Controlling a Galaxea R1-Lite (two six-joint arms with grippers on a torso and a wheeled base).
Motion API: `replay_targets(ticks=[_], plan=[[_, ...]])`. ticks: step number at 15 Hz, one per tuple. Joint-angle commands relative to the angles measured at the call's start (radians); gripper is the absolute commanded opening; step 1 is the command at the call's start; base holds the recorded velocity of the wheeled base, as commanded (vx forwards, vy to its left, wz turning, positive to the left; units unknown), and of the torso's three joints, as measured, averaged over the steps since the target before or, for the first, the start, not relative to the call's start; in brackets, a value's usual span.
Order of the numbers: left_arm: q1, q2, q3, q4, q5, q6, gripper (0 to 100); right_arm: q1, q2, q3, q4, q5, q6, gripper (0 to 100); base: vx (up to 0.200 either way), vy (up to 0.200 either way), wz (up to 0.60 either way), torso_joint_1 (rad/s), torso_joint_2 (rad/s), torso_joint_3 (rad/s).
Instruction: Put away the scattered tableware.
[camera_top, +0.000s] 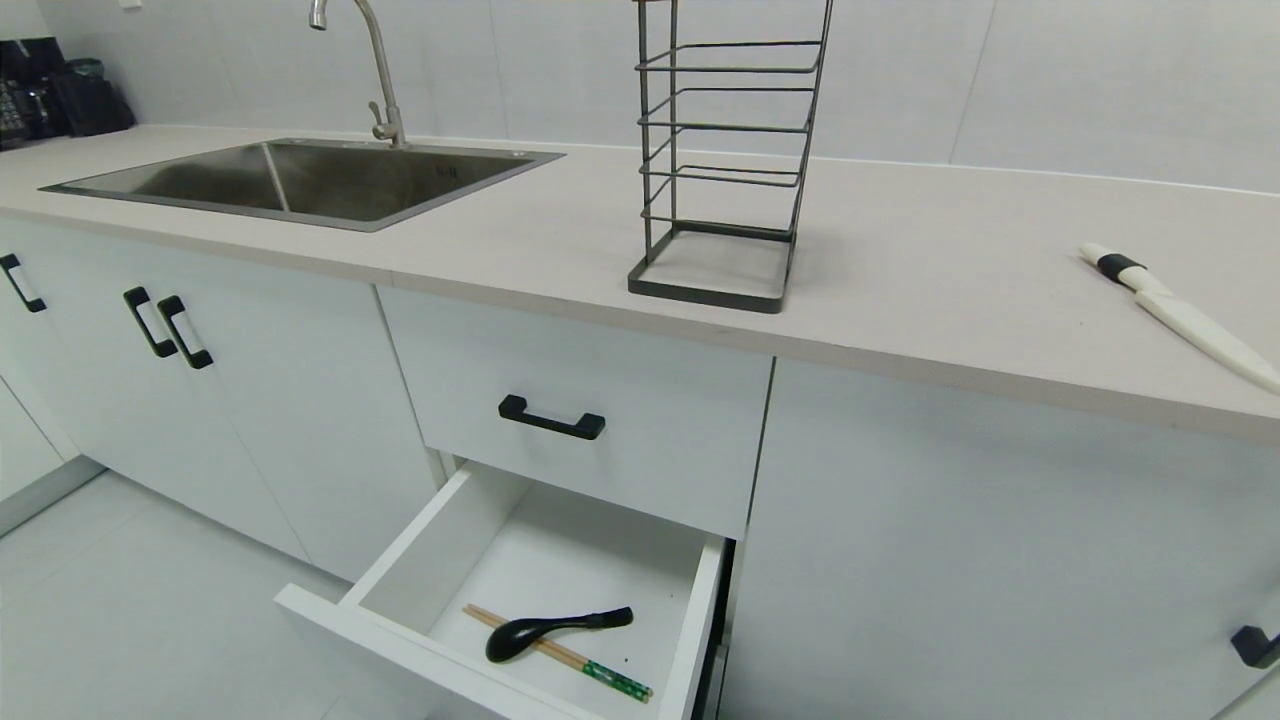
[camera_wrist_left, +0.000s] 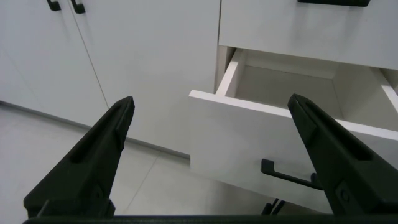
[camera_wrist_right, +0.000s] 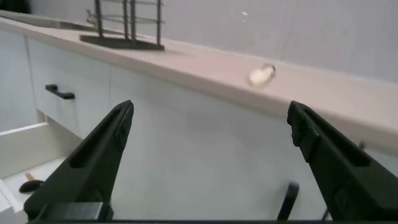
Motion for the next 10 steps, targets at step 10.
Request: replay_targets(ticks=[10], plan=[[0.011, 0.038, -0.193, -0.135, 0.006, -0.009, 100, -0.09, -0.201, 0.233, 0.335, -0.206, 0.111, 100, 0.0, 0.0, 0.0, 0.0, 0.0, 0.0]])
